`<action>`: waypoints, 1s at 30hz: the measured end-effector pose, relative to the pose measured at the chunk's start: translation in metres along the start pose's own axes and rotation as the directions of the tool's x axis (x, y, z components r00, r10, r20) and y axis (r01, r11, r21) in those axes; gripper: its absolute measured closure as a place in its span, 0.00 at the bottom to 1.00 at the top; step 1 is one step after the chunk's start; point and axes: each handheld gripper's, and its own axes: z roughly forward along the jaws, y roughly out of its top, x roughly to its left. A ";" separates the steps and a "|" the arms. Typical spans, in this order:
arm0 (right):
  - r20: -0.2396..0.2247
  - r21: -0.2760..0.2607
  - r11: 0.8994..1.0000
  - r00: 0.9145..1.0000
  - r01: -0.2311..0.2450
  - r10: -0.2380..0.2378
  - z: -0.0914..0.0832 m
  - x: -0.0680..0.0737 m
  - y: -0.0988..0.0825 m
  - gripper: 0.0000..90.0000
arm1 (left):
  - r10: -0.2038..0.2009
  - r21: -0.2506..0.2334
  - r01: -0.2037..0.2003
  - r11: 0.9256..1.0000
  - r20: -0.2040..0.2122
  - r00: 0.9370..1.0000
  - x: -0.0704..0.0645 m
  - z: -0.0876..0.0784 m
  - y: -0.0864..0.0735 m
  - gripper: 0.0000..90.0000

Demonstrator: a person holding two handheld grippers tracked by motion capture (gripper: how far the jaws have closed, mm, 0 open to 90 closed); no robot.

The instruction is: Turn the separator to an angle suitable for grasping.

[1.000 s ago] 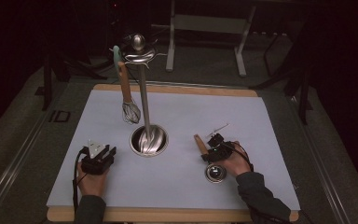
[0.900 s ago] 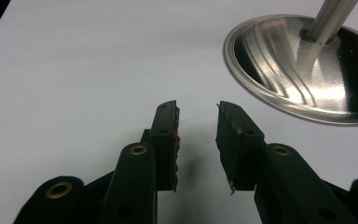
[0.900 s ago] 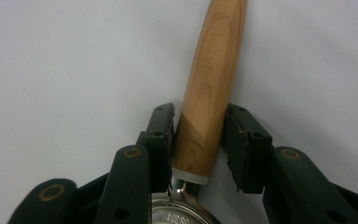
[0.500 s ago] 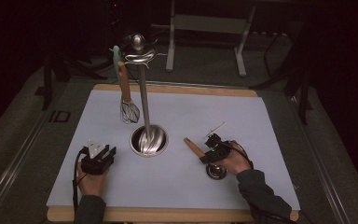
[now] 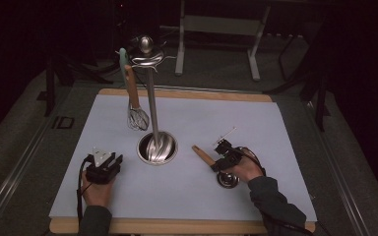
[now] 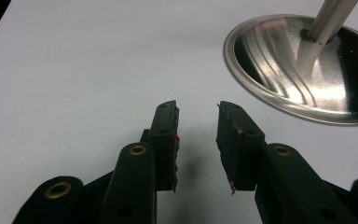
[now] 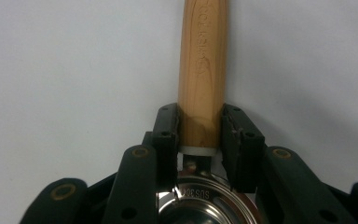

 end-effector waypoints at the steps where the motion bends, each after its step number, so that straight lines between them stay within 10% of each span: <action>1: -0.008 -0.002 1.000 1.000 -0.005 0.005 0.000 0.000 0.001 0.76 | 0.001 0.000 -0.001 1.000 0.000 1.000 0.000 0.000 0.000 0.76; 16: -0.073 0.004 0.998 0.996 -0.056 0.056 0.005 -0.007 0.011 0.76 | 0.001 0.001 -0.001 1.000 0.000 1.000 0.000 0.000 0.000 0.76; 30: 0.030 0.035 0.999 1.000 -0.005 0.004 0.006 0.010 0.015 0.77 | 0.003 0.003 -0.003 1.000 0.000 1.000 0.000 0.000 0.000 0.76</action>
